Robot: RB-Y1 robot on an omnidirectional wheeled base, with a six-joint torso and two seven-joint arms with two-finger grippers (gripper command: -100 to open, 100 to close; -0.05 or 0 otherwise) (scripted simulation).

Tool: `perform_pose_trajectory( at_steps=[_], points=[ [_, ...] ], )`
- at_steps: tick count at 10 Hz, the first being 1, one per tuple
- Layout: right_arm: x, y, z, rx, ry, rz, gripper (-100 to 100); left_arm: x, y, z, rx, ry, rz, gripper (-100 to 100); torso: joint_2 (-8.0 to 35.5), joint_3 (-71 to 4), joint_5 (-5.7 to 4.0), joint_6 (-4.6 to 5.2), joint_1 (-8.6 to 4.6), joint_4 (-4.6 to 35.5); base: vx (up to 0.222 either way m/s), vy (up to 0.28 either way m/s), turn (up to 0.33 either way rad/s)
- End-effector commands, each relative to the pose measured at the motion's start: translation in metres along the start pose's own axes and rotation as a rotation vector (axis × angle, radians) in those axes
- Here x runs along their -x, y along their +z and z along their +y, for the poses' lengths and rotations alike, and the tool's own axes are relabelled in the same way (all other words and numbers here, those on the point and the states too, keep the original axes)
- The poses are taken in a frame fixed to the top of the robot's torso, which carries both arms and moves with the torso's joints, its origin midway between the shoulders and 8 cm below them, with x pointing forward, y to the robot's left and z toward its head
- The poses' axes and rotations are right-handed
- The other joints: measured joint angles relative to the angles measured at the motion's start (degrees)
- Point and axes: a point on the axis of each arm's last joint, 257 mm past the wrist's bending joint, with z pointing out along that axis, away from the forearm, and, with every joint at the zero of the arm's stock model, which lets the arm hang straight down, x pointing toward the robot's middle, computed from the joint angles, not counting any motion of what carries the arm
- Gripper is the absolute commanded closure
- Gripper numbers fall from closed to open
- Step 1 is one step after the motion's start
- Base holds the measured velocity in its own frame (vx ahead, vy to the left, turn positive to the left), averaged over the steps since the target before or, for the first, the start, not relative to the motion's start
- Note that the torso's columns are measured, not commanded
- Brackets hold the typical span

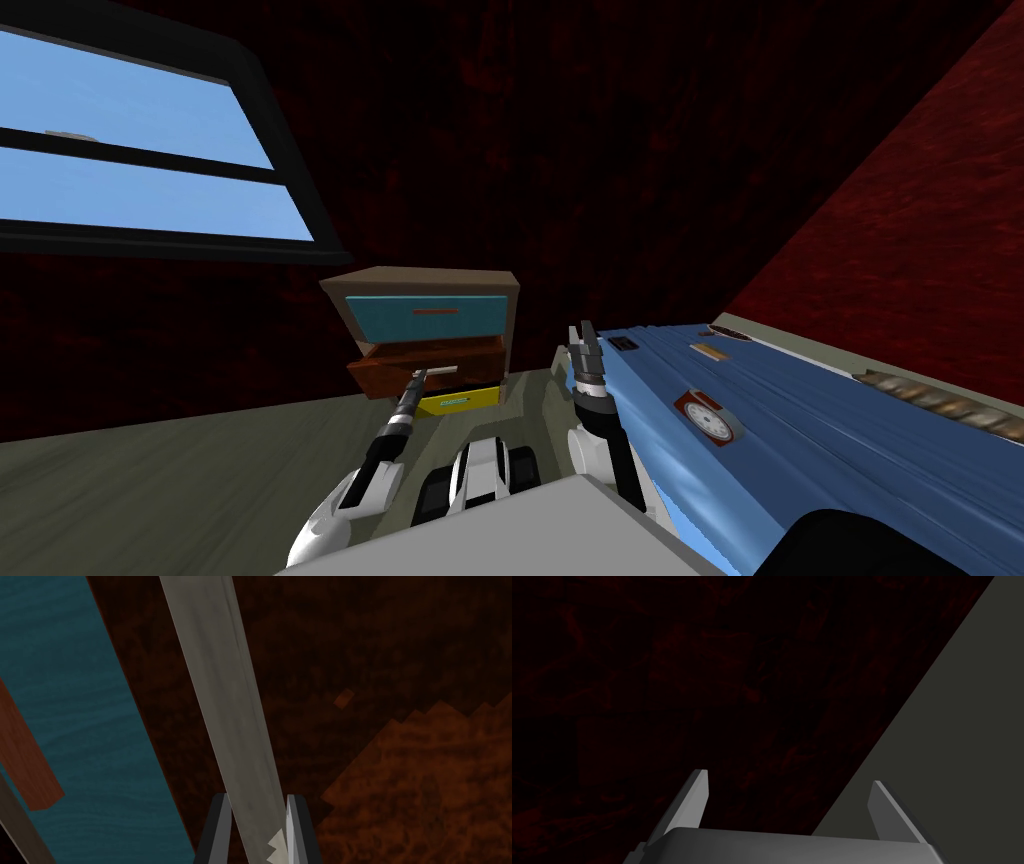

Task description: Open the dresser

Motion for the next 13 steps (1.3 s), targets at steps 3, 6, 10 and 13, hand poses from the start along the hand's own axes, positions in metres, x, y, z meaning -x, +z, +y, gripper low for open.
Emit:
perform_pose_trajectory(
  at_steps=[3,6,10,13],
  points=[
    [0.000,0.000,0.000,0.000,0.000,0.000,0,0.009,-0.021,-0.003,-0.005,0.002,0.008,100,-0.1,0.0,0.05,0.10,-0.06,-0.1,0.004,-0.021,0.009],
    [0.000,0.000,0.000,0.000,0.000,0.000,0,0.007,-0.041,-0.004,0.002,-0.010,0.026,100,0.0,0.0,0.01,0.18,-0.17,0.0,0.006,-0.019,0.029],
    [0.000,0.000,0.000,0.000,0.000,0.000,0,0.020,-0.004,-0.017,0.006,-0.008,0.026,-100,0.0,0.0,0.11,0.29,-0.19,-0.1,-0.068,-0.021,-0.002],
    [0.000,0.000,0.000,0.000,0.000,0.000,0,0.030,0.021,-0.030,0.006,-0.009,0.026,-100,-0.1,-0.1,0.11,0.29,-0.21,-0.1,-0.087,-0.017,-0.002]
  ],
)
